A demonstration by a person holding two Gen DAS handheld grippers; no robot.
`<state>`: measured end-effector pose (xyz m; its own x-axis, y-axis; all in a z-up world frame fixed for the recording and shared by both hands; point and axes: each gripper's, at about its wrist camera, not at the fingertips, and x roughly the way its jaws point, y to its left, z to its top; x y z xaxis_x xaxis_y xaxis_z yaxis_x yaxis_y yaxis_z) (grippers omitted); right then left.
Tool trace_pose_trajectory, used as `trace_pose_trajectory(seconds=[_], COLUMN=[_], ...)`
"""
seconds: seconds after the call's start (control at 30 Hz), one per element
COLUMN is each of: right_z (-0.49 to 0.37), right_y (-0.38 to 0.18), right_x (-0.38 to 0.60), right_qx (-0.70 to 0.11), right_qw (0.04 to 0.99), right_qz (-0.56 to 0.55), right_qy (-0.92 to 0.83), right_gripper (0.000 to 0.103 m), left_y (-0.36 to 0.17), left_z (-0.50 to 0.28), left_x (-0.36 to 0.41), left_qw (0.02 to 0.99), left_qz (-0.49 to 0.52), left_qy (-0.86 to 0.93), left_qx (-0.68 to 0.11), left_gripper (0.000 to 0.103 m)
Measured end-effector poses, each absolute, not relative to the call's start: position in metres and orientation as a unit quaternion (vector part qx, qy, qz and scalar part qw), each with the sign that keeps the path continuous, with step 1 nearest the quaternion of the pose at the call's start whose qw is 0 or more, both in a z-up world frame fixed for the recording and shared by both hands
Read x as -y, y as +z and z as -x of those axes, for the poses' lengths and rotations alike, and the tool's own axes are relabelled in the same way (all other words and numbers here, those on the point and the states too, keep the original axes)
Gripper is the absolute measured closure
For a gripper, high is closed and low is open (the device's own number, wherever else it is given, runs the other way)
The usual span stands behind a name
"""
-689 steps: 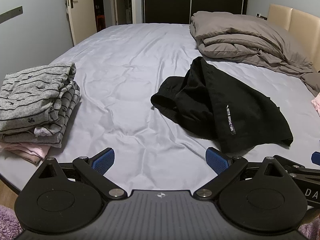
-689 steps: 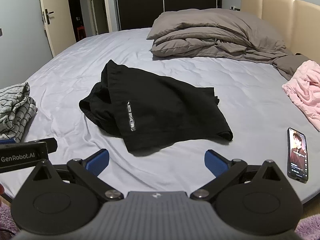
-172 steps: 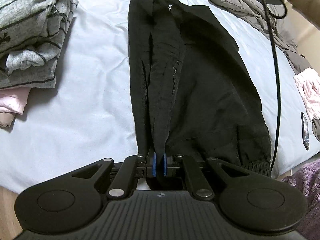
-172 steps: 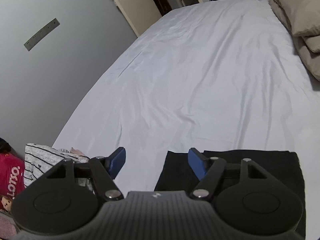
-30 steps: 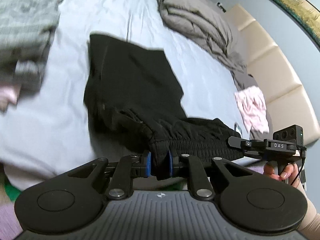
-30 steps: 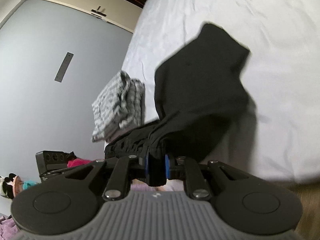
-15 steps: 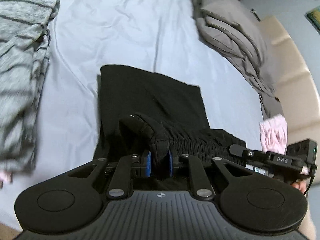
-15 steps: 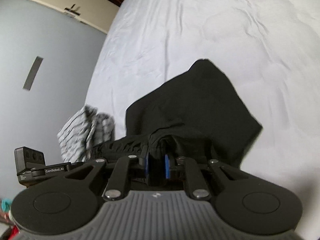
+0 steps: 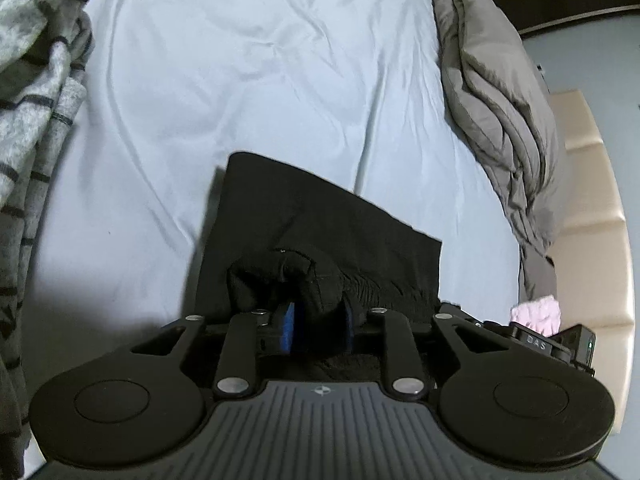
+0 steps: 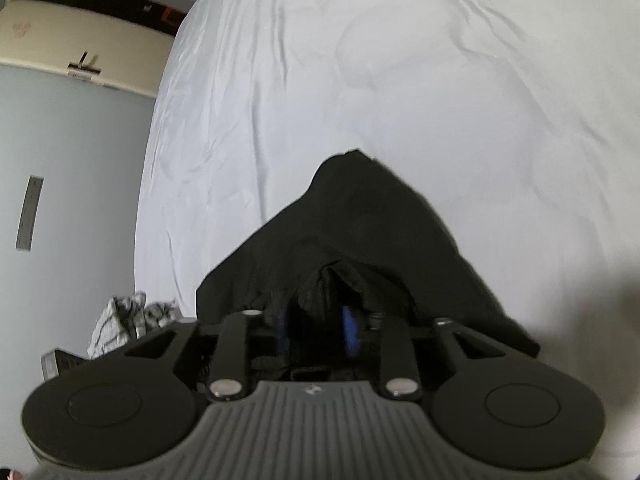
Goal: Fold clothes
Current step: 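Lay the cuffs onto the waistband with both grippers, folding the pants in half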
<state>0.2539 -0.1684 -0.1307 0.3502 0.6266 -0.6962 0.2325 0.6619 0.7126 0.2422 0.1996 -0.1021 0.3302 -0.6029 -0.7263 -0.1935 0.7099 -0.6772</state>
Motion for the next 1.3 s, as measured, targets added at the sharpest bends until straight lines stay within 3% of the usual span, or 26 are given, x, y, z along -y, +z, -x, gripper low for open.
trace_pose_trajectory(seconds=[0.2,0.43,0.53,0.63,0.73,1.03,1.3], right_z=[-0.252,-0.232,-0.218,-0.203,-0.193,-0.181,-0.210], right_y=[-0.110,-0.073,-0.057,-0.049,-0.053,-0.093,-0.108], right_x=[0.177,0.179,0.165,0.150,0.135,0.093,0.081], right_qx=[-0.517,-0.484,-0.470,-0.459,-0.462,-0.498,-0.477], right_qw=[0.747,0.794,0.819,0.833,0.834,0.819,0.837], right_qz=[-0.394,-0.327,-0.261,-0.207,-0.175,-0.061,-0.024], right_qy=[0.139,0.165,0.200,0.229,0.246,0.277,0.267], right_gripper=[0.039,0.039,0.051,0.072,0.077,0.079,0.076], left_y=[-0.080,-0.041,-0.023,-0.014,-0.021,-0.061,-0.078], left_z=[-0.241,-0.223,-0.210,-0.196,-0.186,-0.177,-0.208], left_x=[-0.210,-0.204,-0.184,-0.158,-0.129,-0.088,-0.093], left_qw=[0.761,0.810,0.828,0.836,0.832,0.806,0.823], left_qz=[0.355,0.273,0.213,0.159,0.110,0.021,0.003], left_qy=[-0.125,-0.127,-0.158,-0.187,-0.212,-0.247,-0.228], left_qx=[-0.528,-0.504,-0.494,-0.490,-0.500,-0.537,-0.520], left_gripper=[0.059,0.059,0.066,0.070,0.072,0.073,0.073])
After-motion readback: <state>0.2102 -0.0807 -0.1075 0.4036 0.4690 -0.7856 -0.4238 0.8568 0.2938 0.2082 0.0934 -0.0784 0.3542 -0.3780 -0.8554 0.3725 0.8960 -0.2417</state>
